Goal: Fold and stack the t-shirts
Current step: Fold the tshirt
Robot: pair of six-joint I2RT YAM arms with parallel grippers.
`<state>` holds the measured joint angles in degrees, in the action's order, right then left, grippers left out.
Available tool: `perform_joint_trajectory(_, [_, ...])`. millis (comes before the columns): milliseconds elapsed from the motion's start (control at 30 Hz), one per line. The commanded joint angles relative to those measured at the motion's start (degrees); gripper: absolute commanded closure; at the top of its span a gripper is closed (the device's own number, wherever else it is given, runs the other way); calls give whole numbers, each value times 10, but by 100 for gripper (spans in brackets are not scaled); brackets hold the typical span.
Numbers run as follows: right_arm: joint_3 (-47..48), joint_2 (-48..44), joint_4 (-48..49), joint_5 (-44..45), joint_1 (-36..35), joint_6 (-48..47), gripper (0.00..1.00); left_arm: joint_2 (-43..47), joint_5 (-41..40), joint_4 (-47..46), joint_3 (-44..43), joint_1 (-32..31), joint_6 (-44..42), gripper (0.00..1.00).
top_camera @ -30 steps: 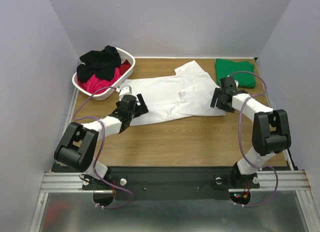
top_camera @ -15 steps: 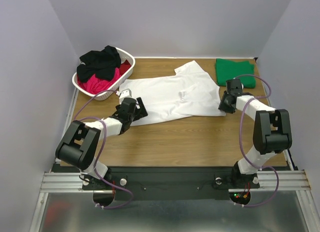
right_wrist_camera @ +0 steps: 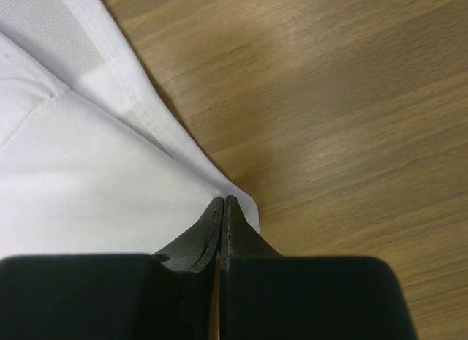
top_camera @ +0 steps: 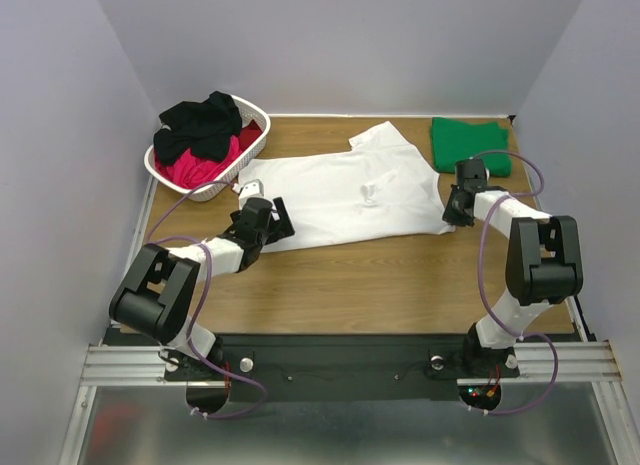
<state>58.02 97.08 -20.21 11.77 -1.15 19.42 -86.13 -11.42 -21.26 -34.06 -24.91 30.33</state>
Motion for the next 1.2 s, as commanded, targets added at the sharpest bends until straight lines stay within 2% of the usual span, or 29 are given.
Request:
perform_joint_trajectory(0, [10,-8,20,33,9,-14,99,20,-15,-5,18,1,-22,1])
perform_joint_trajectory(267, [16,-15,19,35,41,-20,96,22,-11,-10,19,2,-26,2])
perform_joint_trajectory(333, [17,-12,18,33,41,-21,81,23,-10,-9,19,1,-26,2])
perform_joint_trajectory(367, [17,-10,16,30,41,-20,67,27,-7,-9,17,1,-27,2])
perform_joint_trajectory(500, [16,-30,11,22,41,-20,35,53,-5,4,5,1,-32,2])
perform_joint_trajectory(633, [8,-81,10,24,41,-27,31,88,-23,35,-21,1,-38,1])
perform_joint_trajectory(833, [17,-128,17,-81,34,-37,30,99,-38,36,-57,-18,-35,1])
perform_joint_trajectory(967, [33,-98,31,-148,14,-35,29,53,-42,33,-104,-63,-30,1])
perform_joint_trajectory(1167, [72,-16,47,-157,-57,-33,29,-36,-23,17,-173,-110,-22,1])
